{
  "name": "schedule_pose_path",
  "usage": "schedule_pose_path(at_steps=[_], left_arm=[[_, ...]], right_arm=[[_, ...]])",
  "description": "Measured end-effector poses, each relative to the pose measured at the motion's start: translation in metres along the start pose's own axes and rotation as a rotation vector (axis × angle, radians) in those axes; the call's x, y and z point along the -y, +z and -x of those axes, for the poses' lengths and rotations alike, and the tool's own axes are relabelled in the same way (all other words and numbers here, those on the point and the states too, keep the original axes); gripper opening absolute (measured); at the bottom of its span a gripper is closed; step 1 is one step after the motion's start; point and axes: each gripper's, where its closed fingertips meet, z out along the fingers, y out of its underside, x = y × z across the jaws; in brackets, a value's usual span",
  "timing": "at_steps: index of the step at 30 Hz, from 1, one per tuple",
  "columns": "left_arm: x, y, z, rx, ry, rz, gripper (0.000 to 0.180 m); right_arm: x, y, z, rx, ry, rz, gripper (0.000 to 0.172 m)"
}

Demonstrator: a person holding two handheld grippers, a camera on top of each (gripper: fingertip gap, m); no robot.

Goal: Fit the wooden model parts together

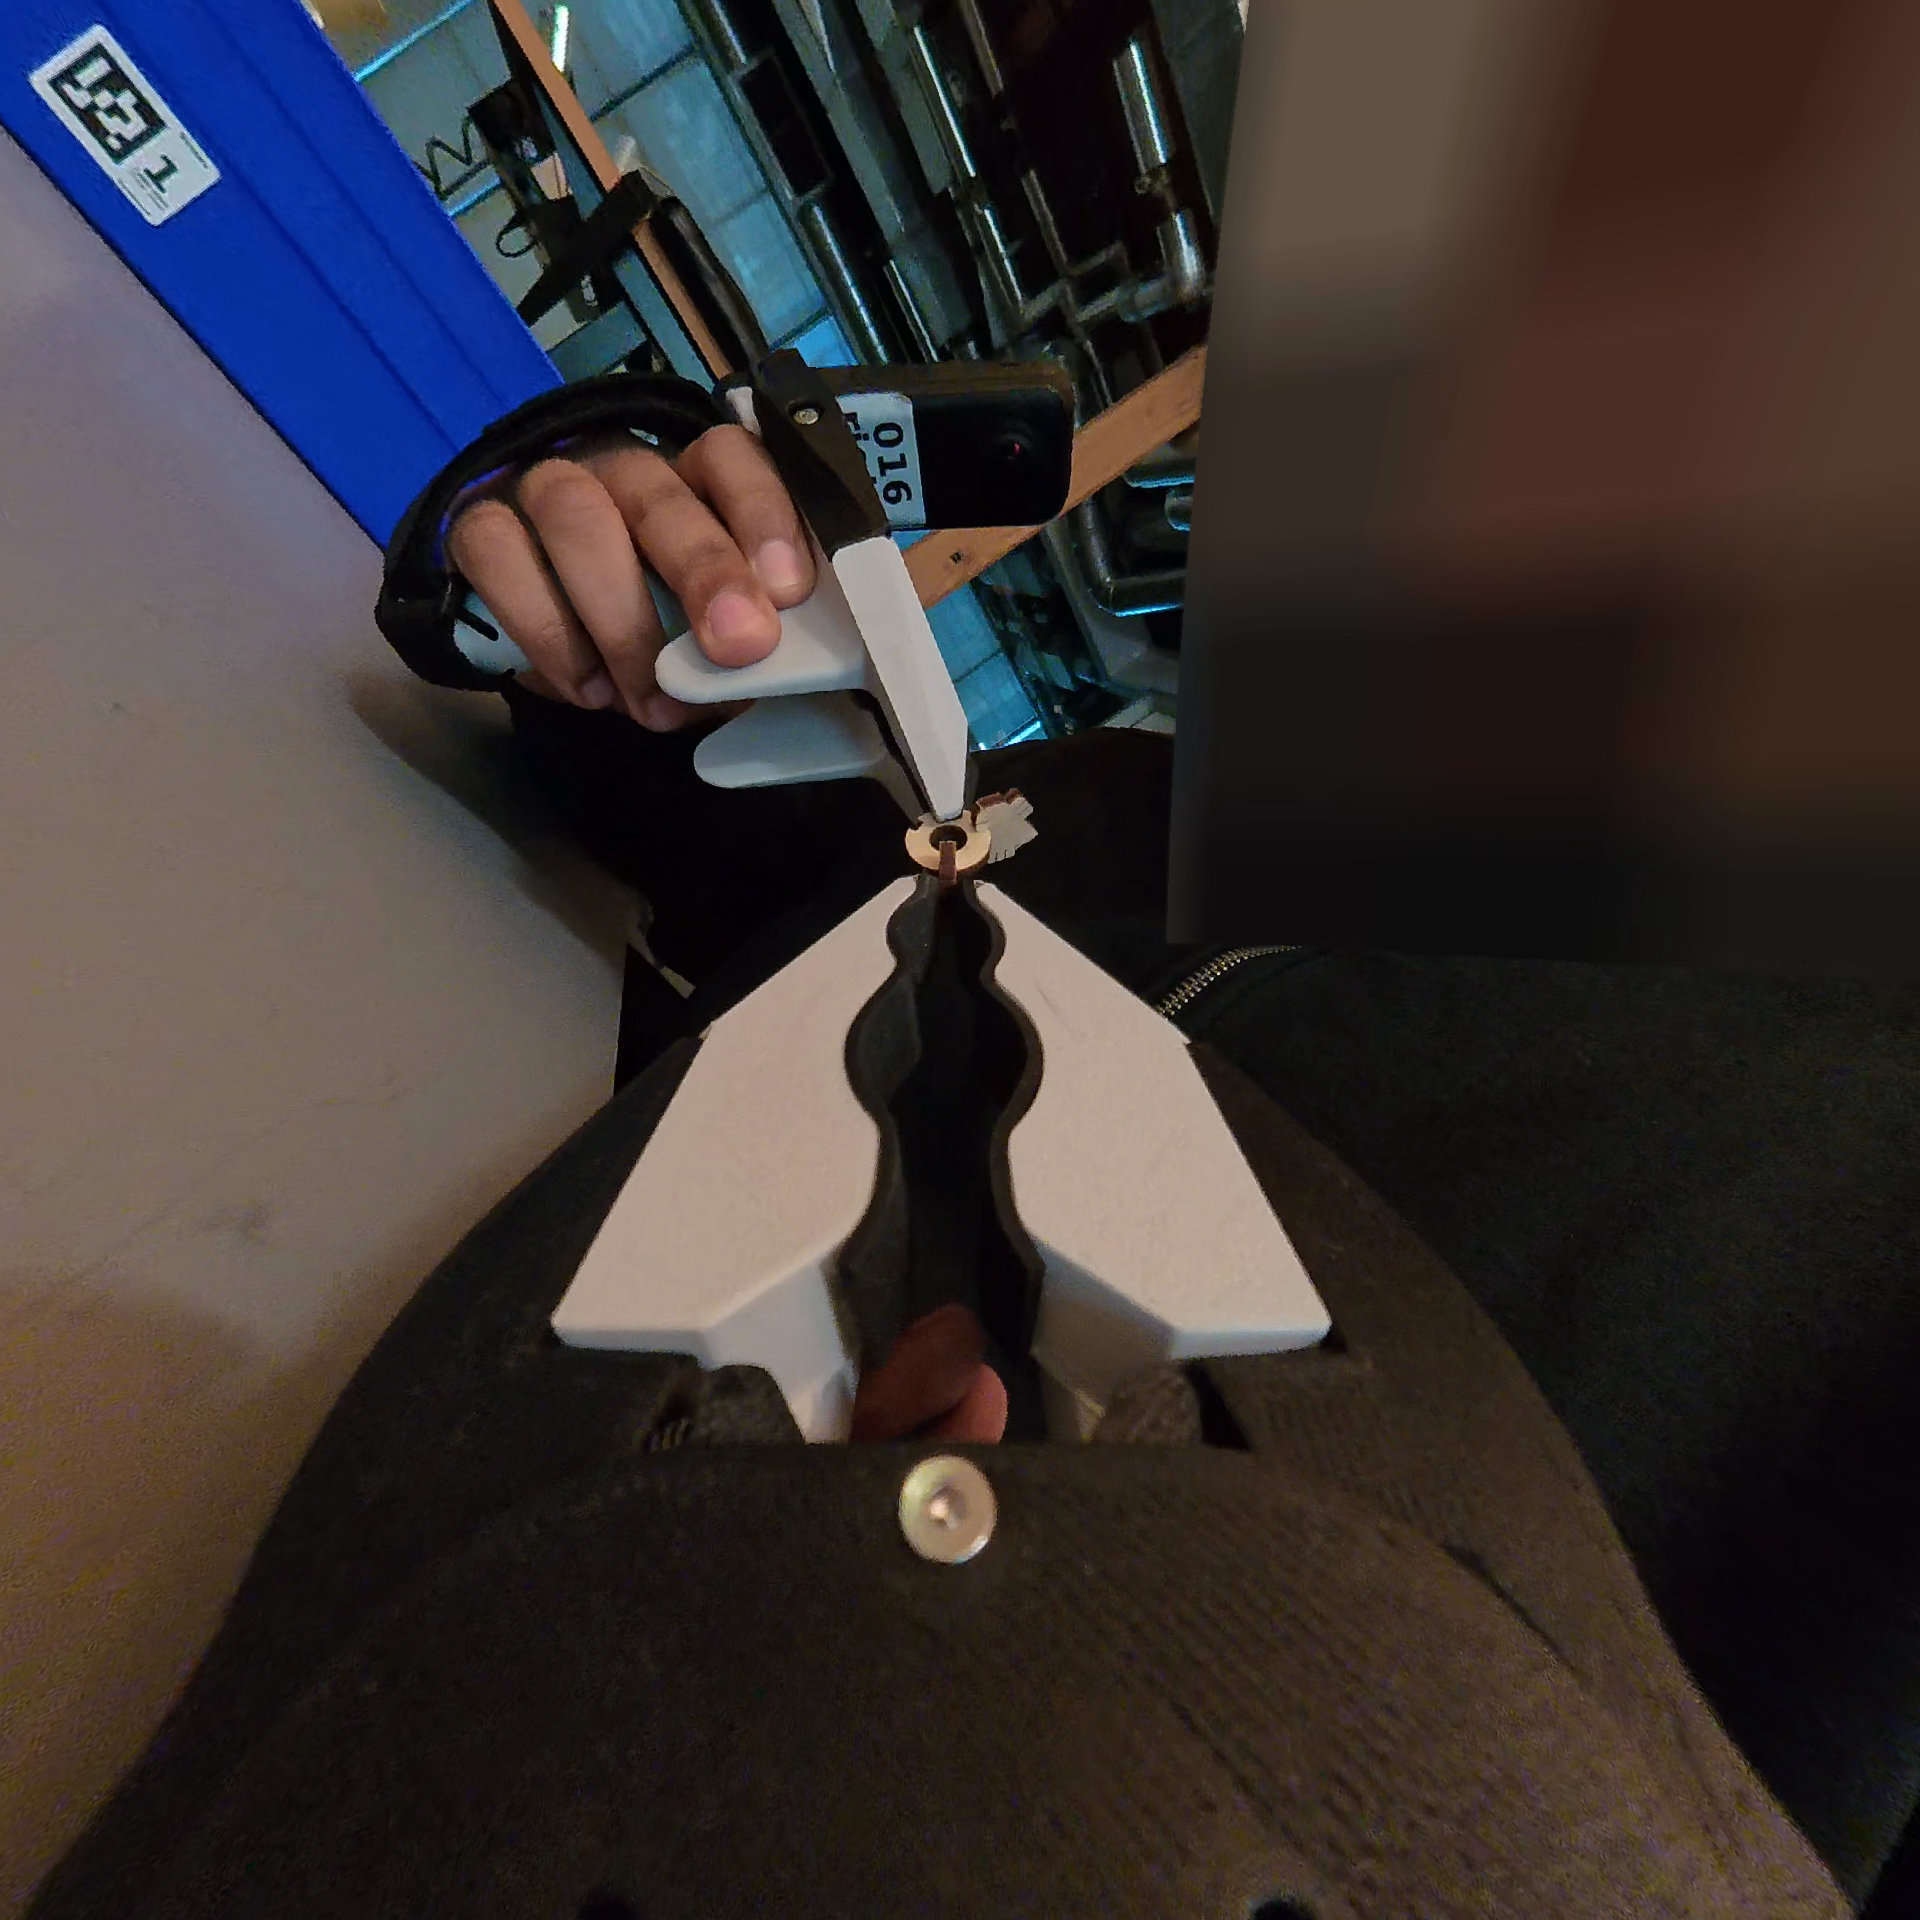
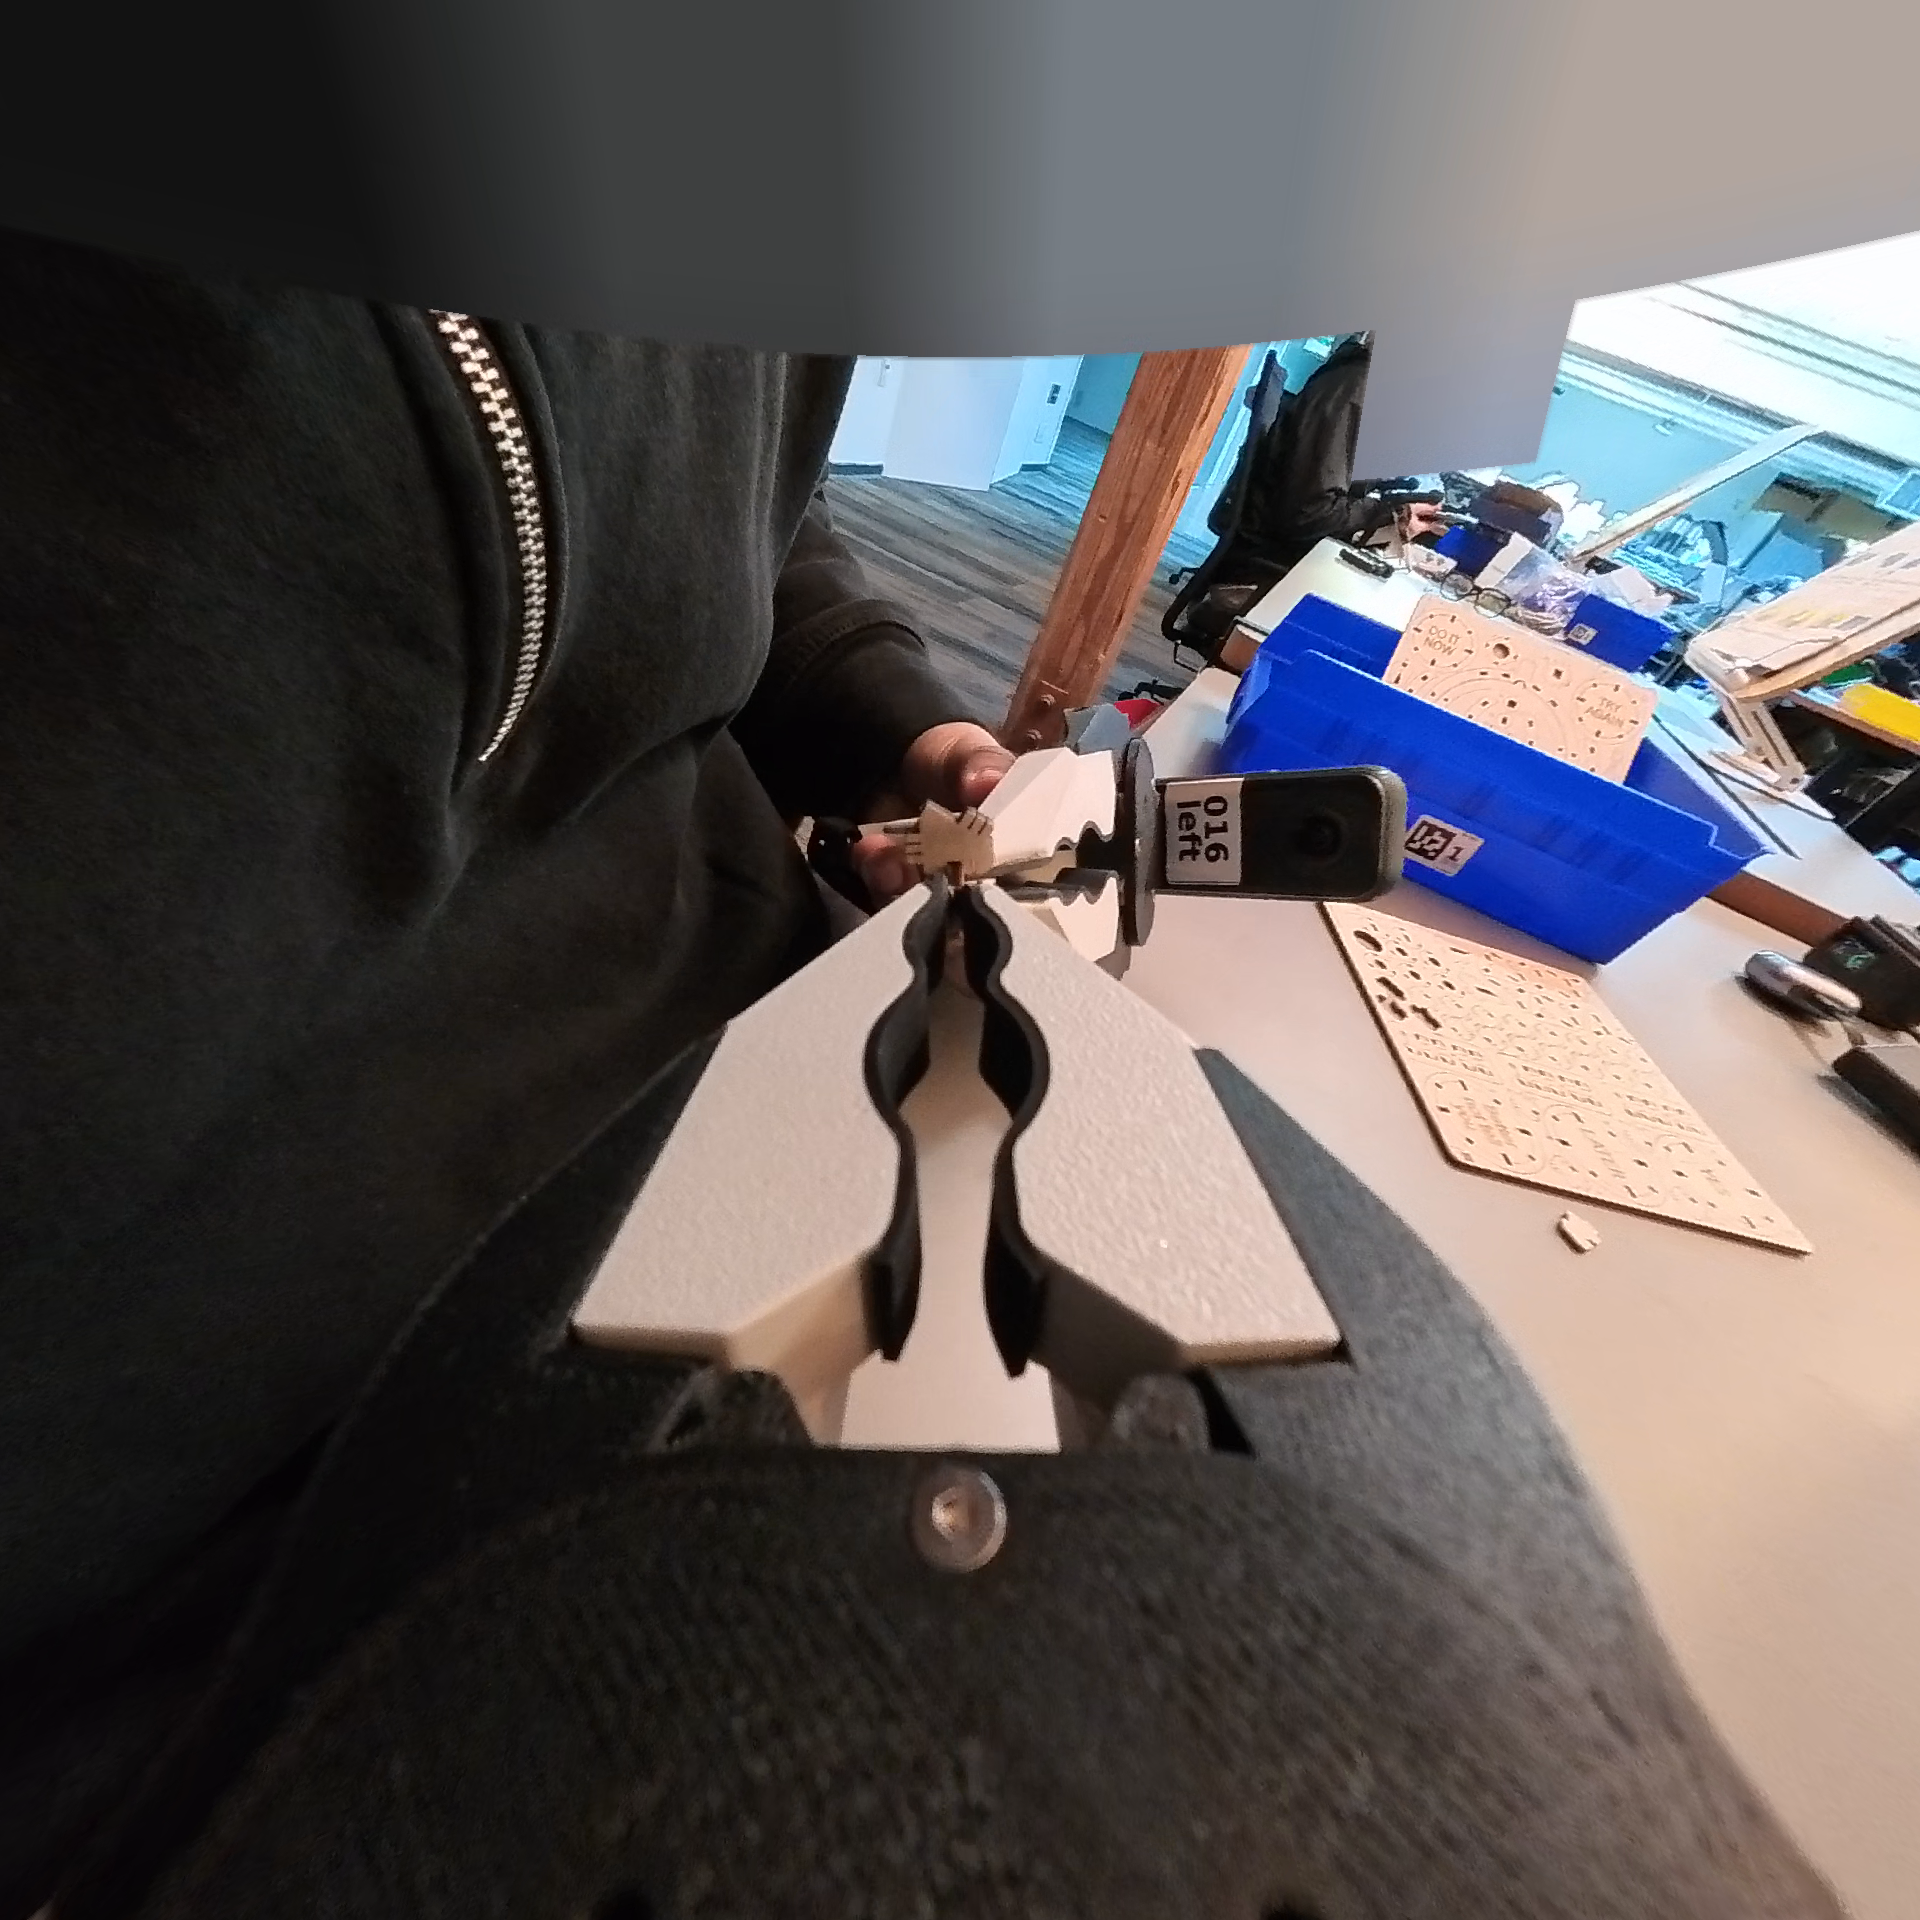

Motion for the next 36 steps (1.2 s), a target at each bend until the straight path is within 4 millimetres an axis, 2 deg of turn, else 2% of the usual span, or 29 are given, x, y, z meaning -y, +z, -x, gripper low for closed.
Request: schedule_pose_path(at_steps=[11, 17, 18, 19, 24, 28, 33, 36], left_arm=[[0.002, 0.000, 0.001, 0.003, -0.011, -0.023, 0.000], [0.013, -0.004, 0.007, 0.066, 0.012, -0.082, 0.001], [0.015, -0.003, 0.009, 0.085, 0.016, -0.085, 0.015], [0.015, -0.002, 0.011, 0.106, 0.017, -0.070, 0.038], [0.011, 0.002, 0.011, 0.135, 0.059, -0.003, 0.062], [0.015, 0.000, 0.027, 0.285, 0.163, 0.011, 0.080], [0.042, -0.027, 0.053, 0.579, 0.324, -0.053, 0.083], [0.049, -0.033, 0.057, 0.645, 0.371, -0.048, 0.082]], right_arm=[[0.000, -0.001, -0.002, -0.003, 0.010, -0.005, 0.000], [-0.005, -0.004, -0.011, -0.068, -0.043, 0.043, 0.000], [-0.004, -0.005, -0.012, -0.078, -0.053, 0.039, 0.000], [-0.001, -0.006, -0.013, -0.086, -0.058, 0.031, 0.000], [-0.006, -0.011, -0.023, -0.170, -0.140, 0.083, 0.000], [-0.030, -0.013, -0.039, -0.315, -0.383, 0.301, 0.000], [-0.061, -0.018, -0.055, -0.408, -0.578, 0.535, 0.000], [-0.088, -0.028, -0.067, -0.432, -0.630, 0.708, 0.000]])
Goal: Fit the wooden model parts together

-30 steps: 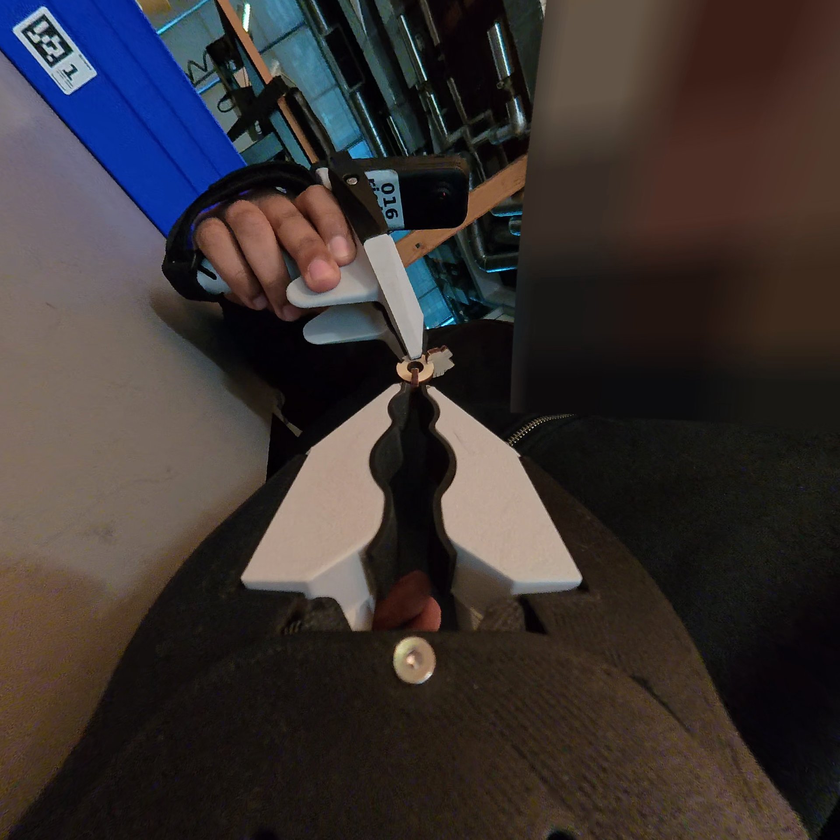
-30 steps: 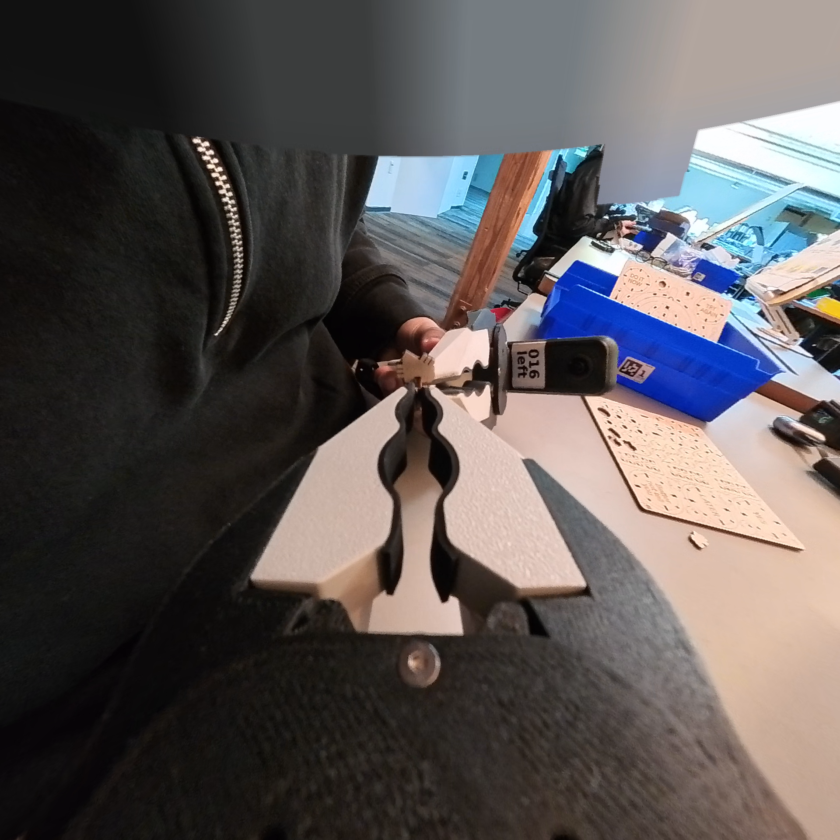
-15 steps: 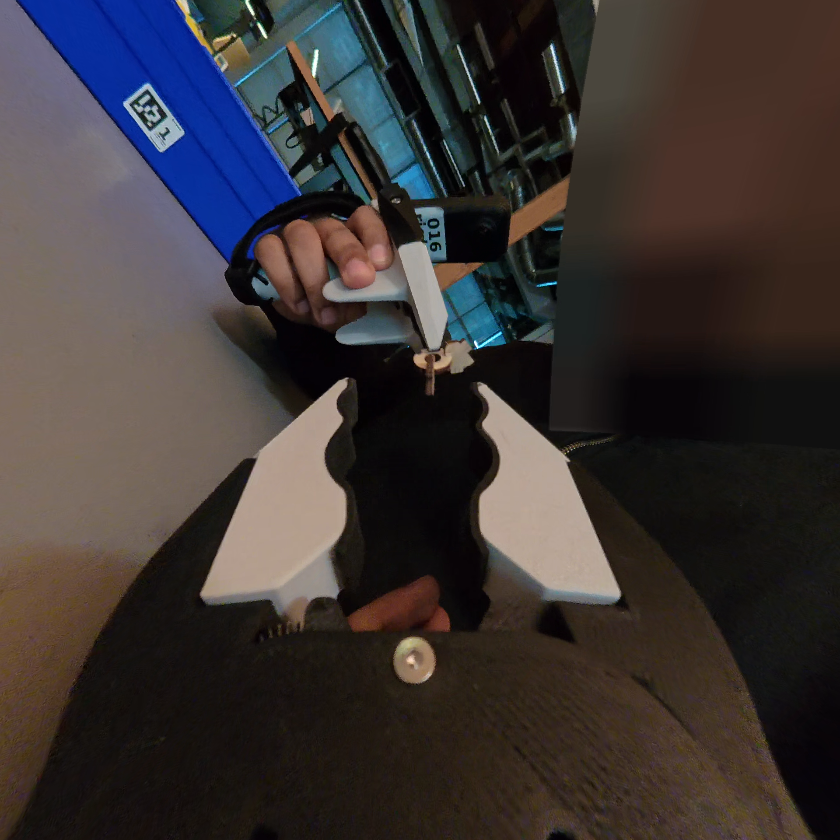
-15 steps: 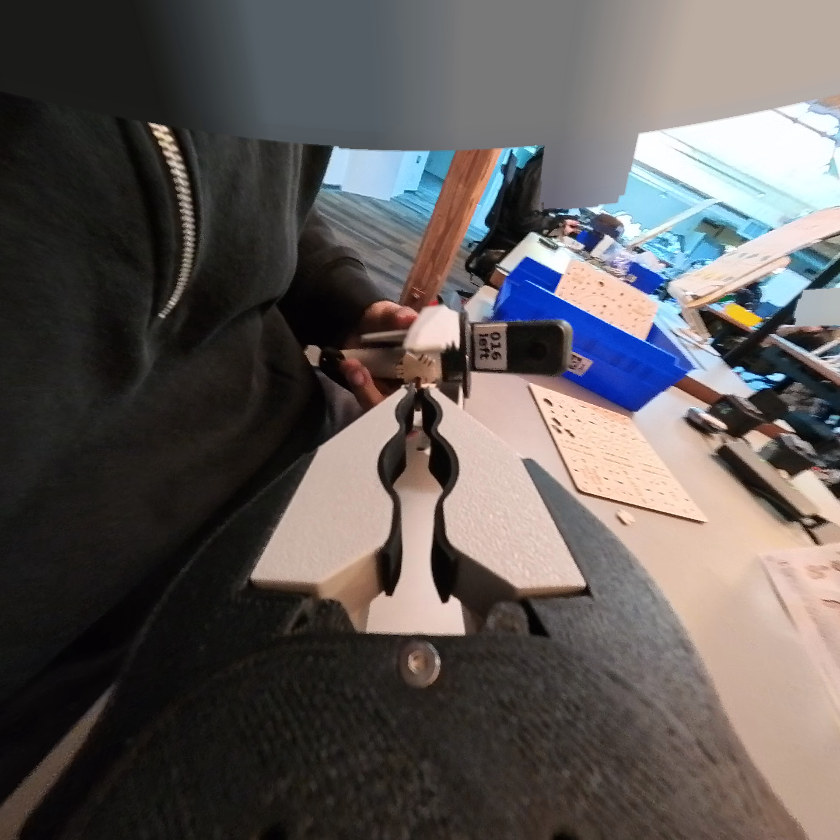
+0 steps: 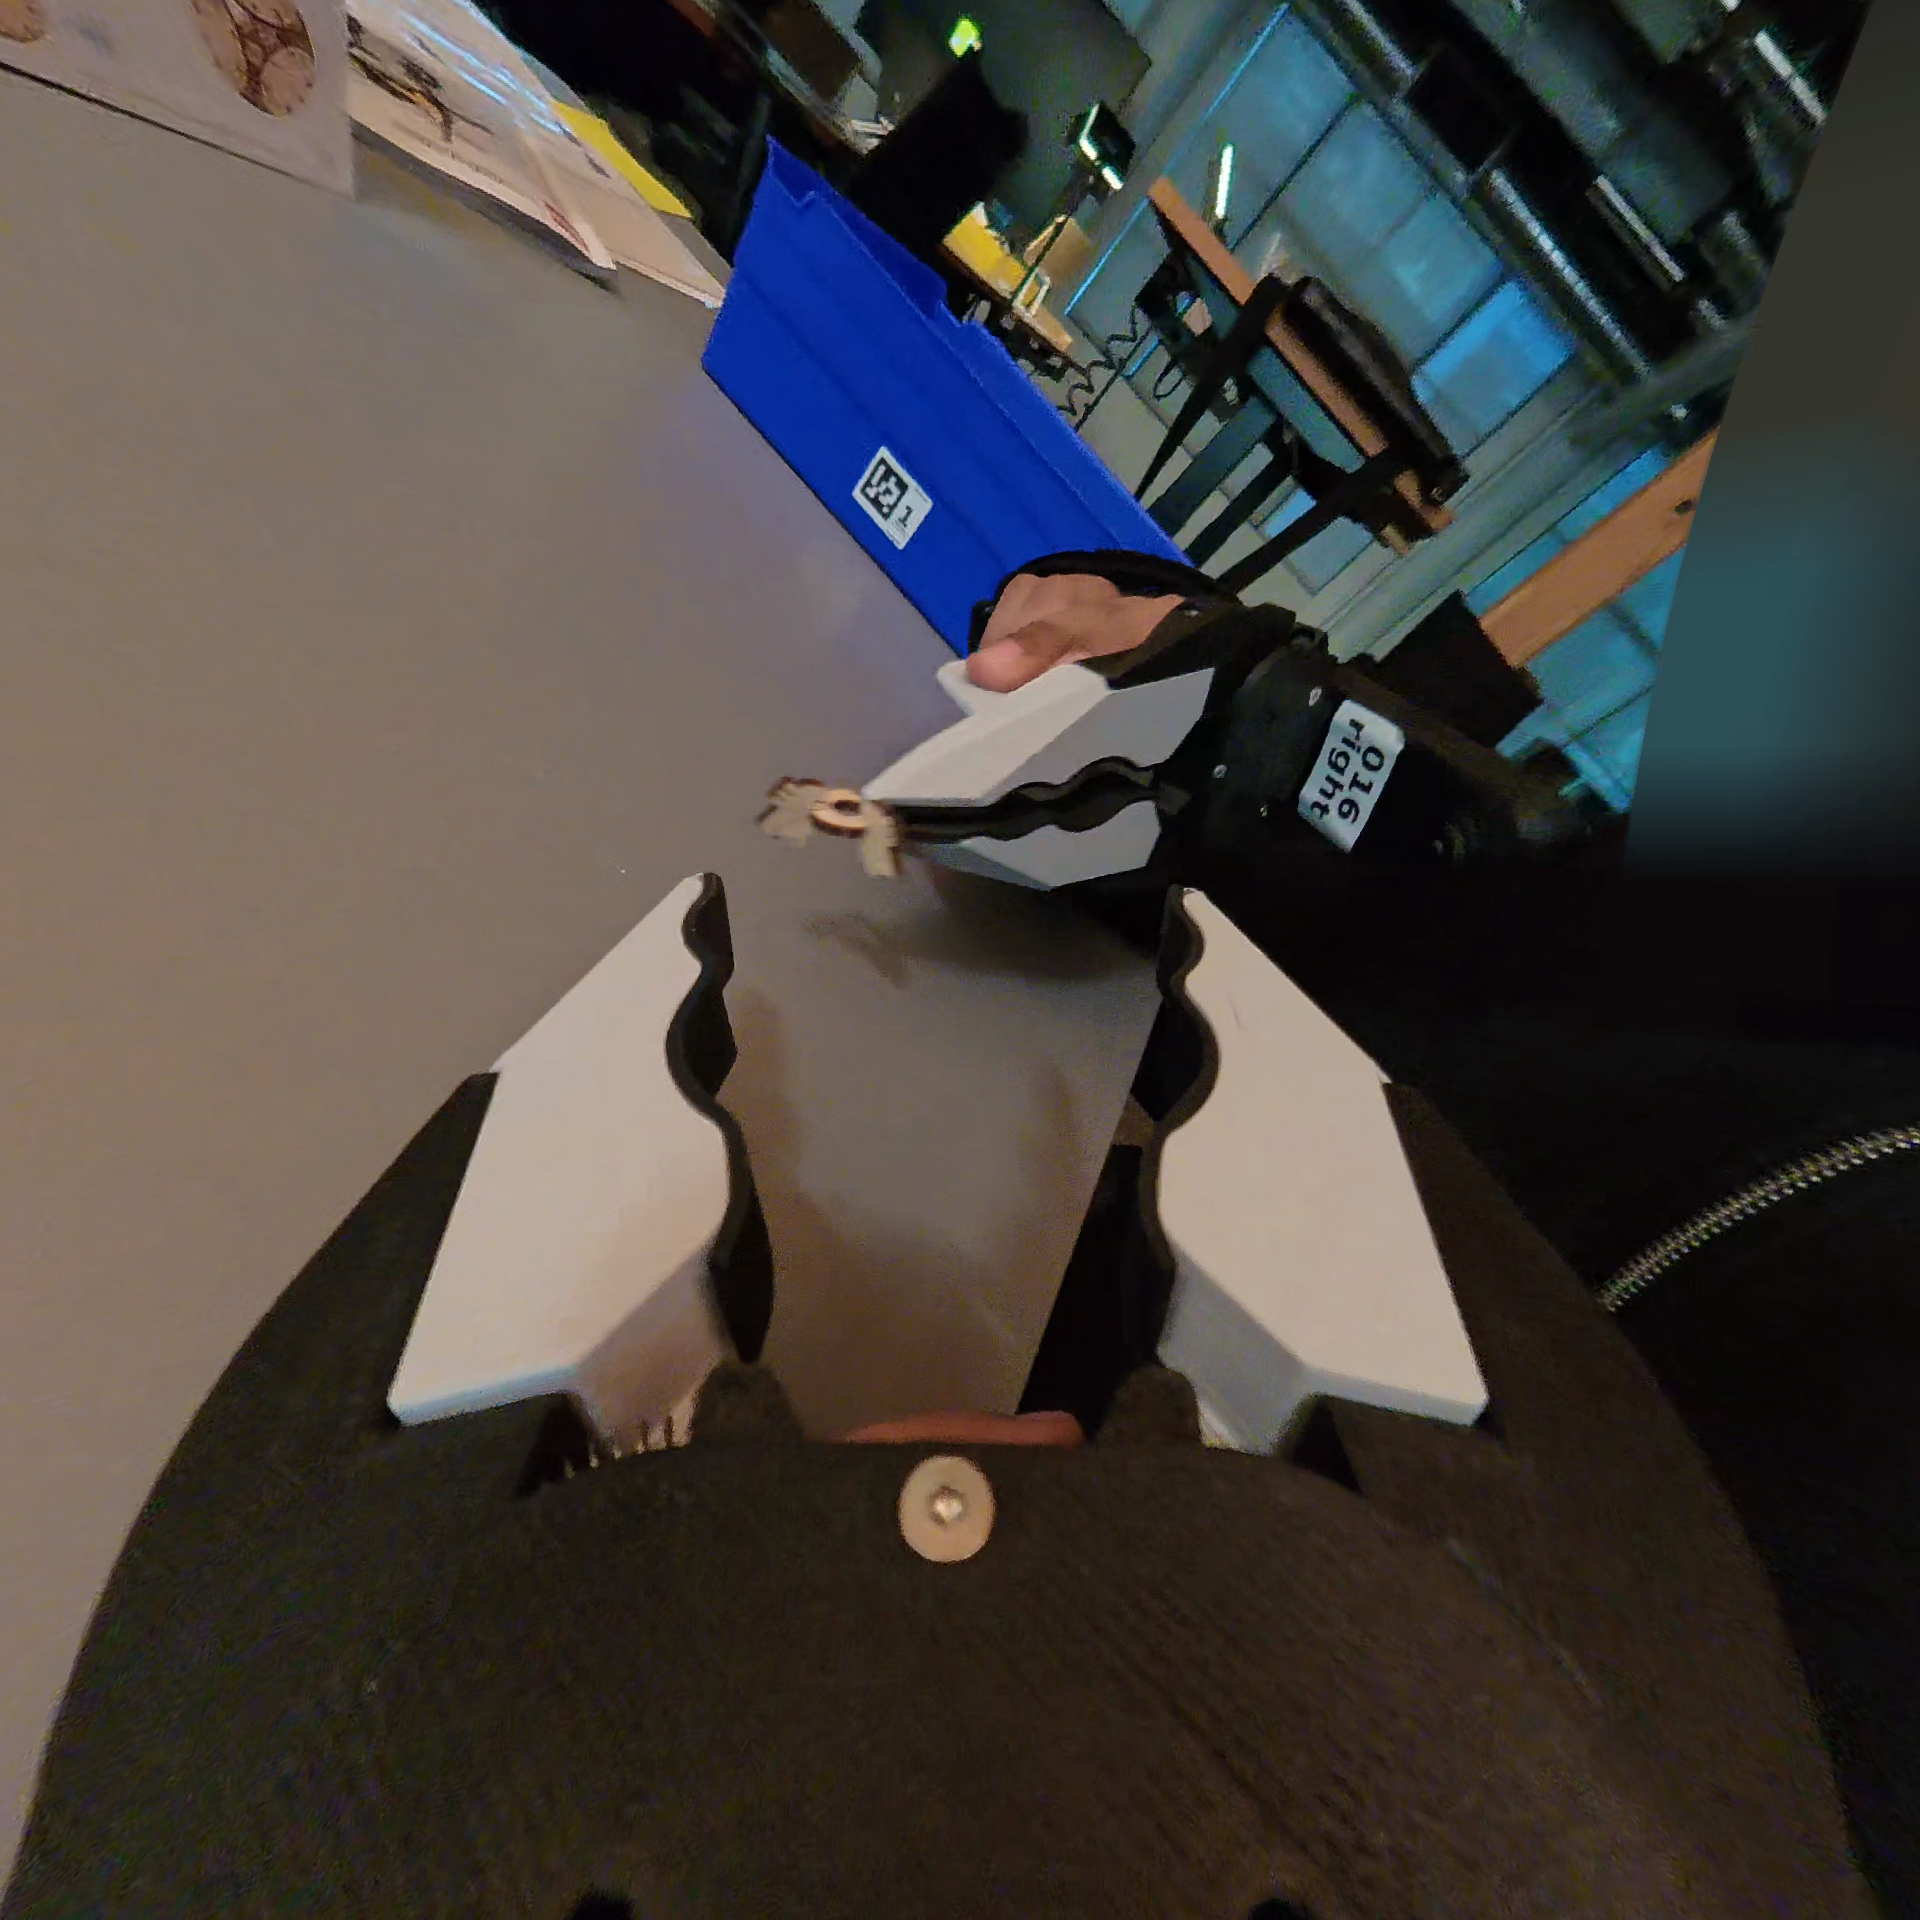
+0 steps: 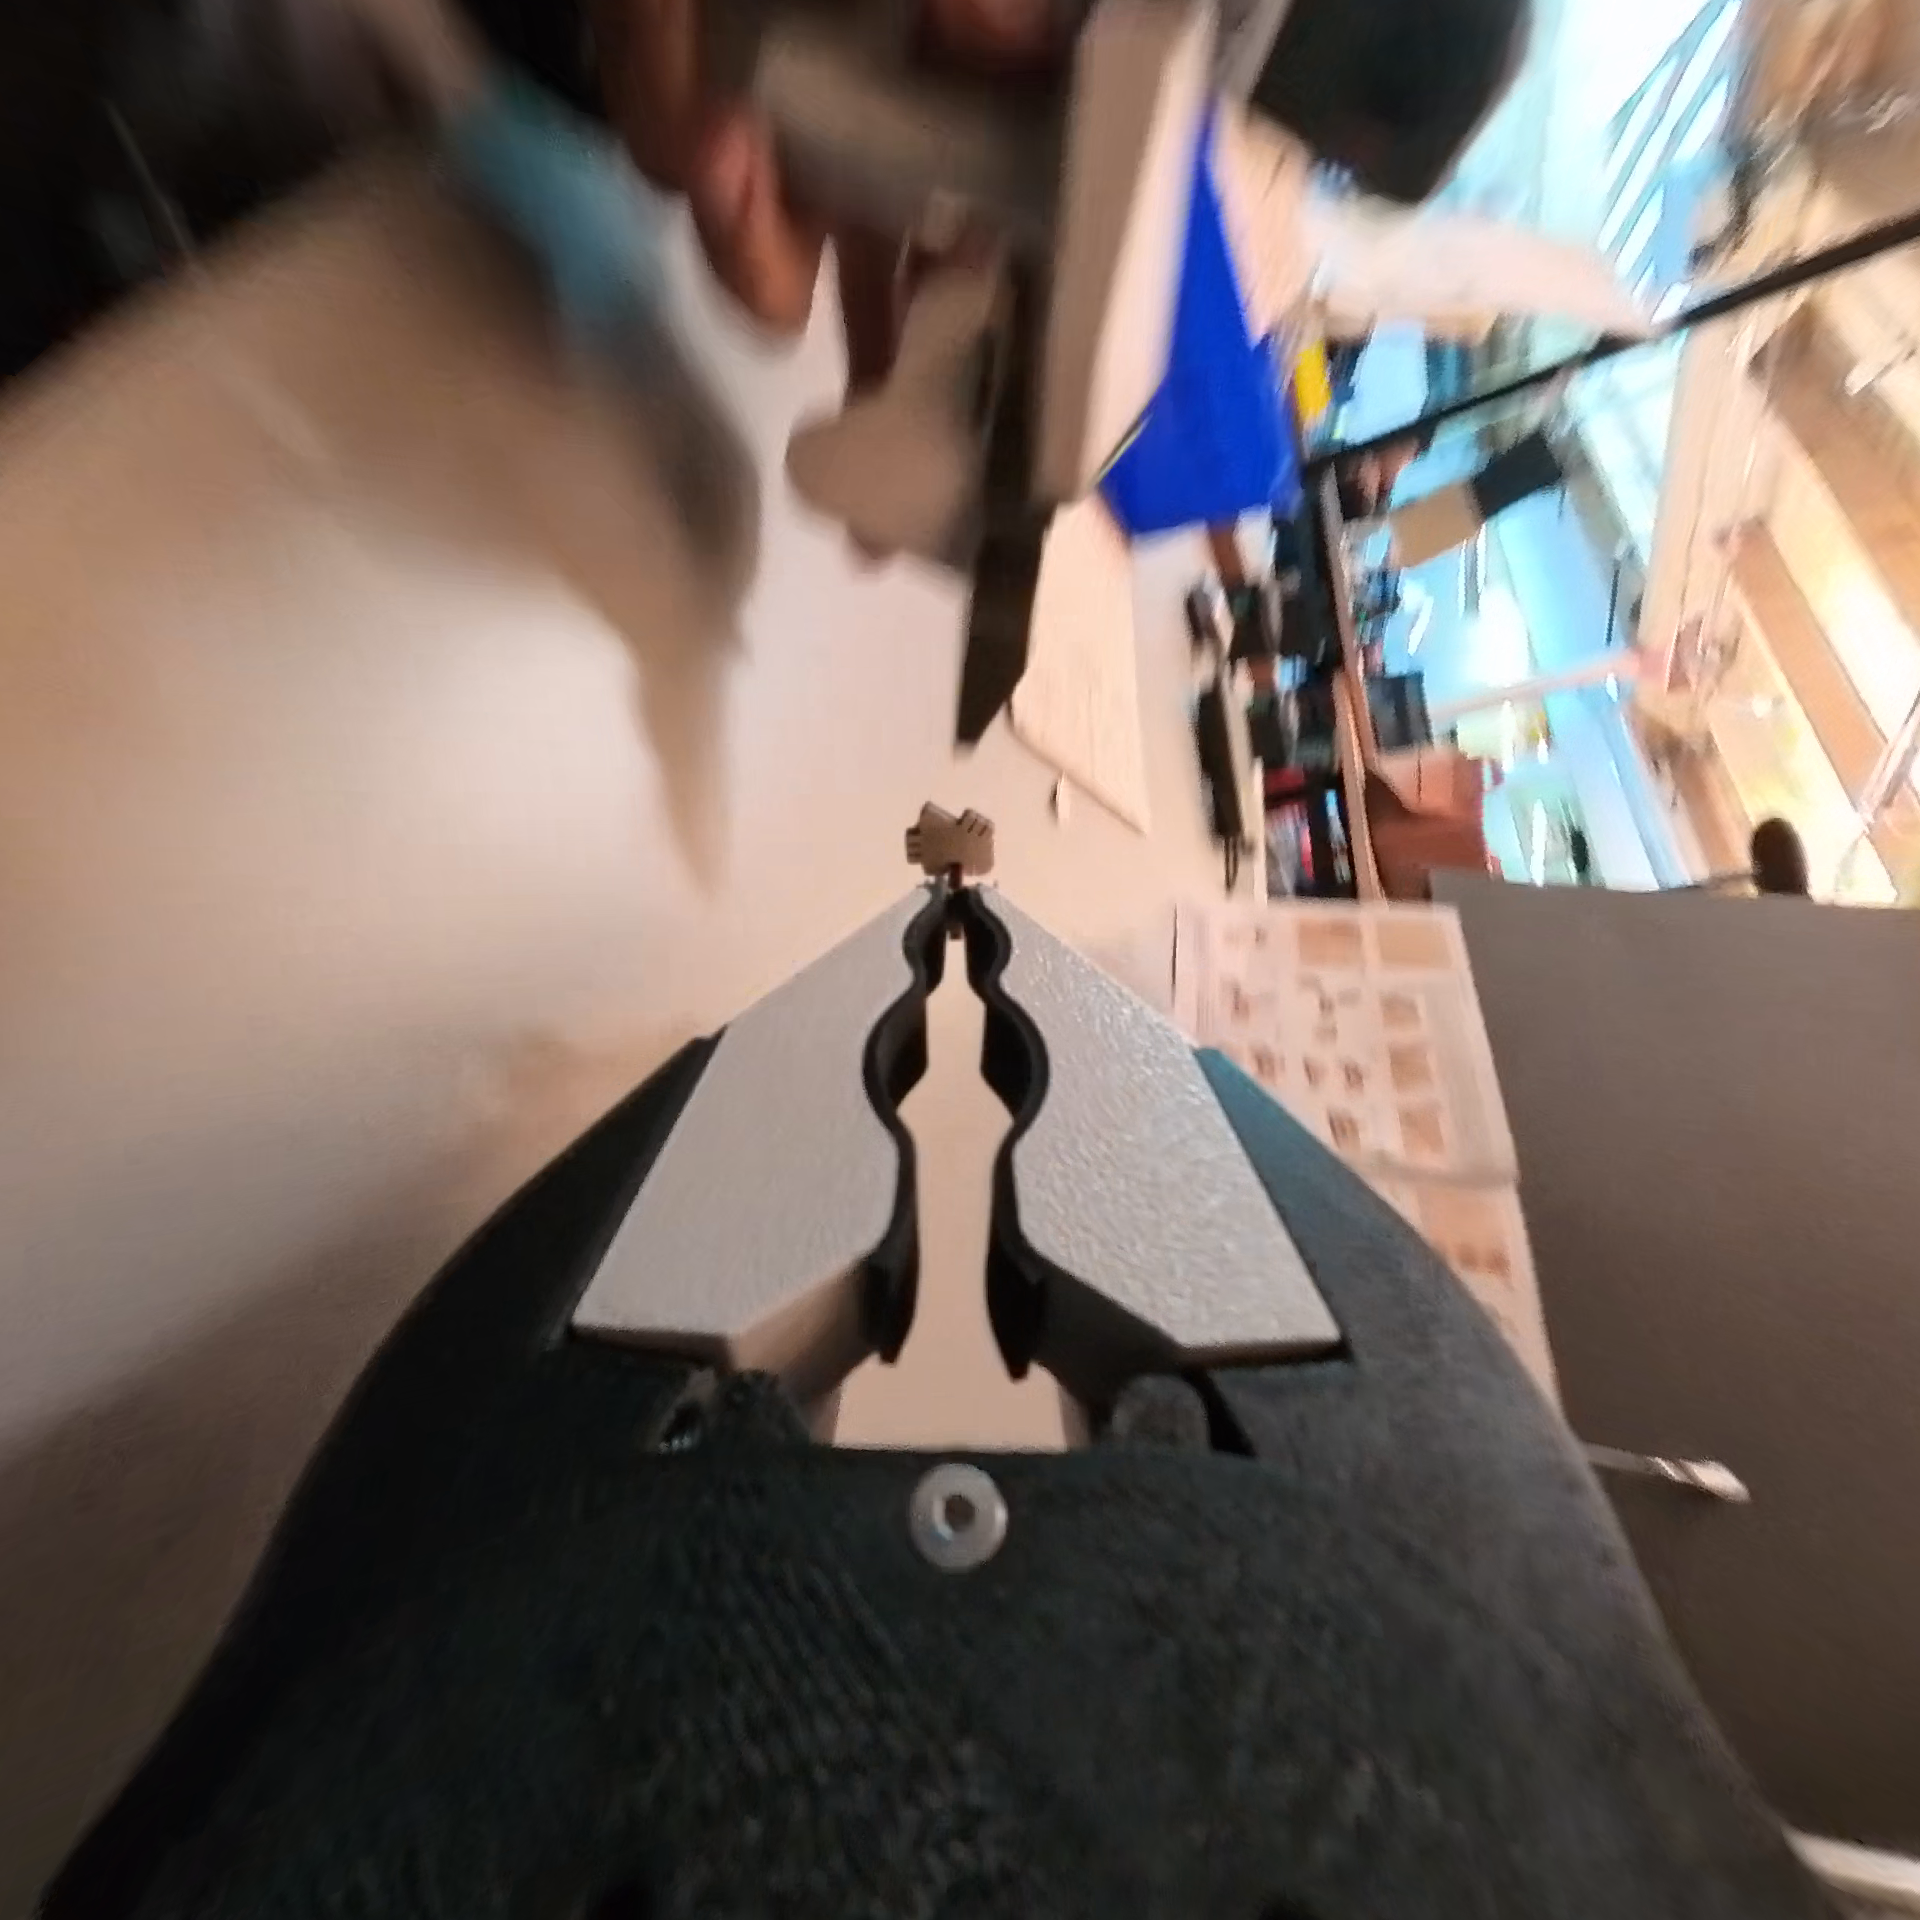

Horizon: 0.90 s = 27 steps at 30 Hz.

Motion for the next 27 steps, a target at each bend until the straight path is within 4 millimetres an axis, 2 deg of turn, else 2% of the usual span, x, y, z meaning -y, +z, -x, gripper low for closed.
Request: schedule_pose_path(at_steps=[3, 6, 12, 17, 22, 27], left_arm=[[0.001, 0.004, 0.003, 0.029, 0.035, 0.010, 0.080], [-0.001, 0.010, 0.002, 0.034, 0.053, 0.026, 0.080], [-0.005, 0.014, 0.005, 0.059, 0.091, 0.030, 0.080], [0.000, 0.020, 0.007, 0.053, 0.092, 0.007, 0.079], [0.014, 0.025, 0.017, 0.089, 0.157, 0.004, 0.082], [0.034, 0.023, 0.032, 0.106, 0.167, -0.056, 0.087]], right_arm=[[-0.026, 0.011, 0.013, 0.032, -0.089, 0.153, 0.000], [-0.039, 0.015, 0.018, 0.029, -0.180, 0.239, 0.000], [-0.042, 0.016, 0.017, 0.016, -0.166, 0.260, 0.000], [-0.042, 0.016, 0.010, -0.007, -0.115, 0.253, 0.000], [-0.048, 0.015, 0.005, -0.022, -0.063, 0.263, 0.000], [-0.063, 0.012, -0.004, -0.049, 0.050, 0.278, 0.000]])
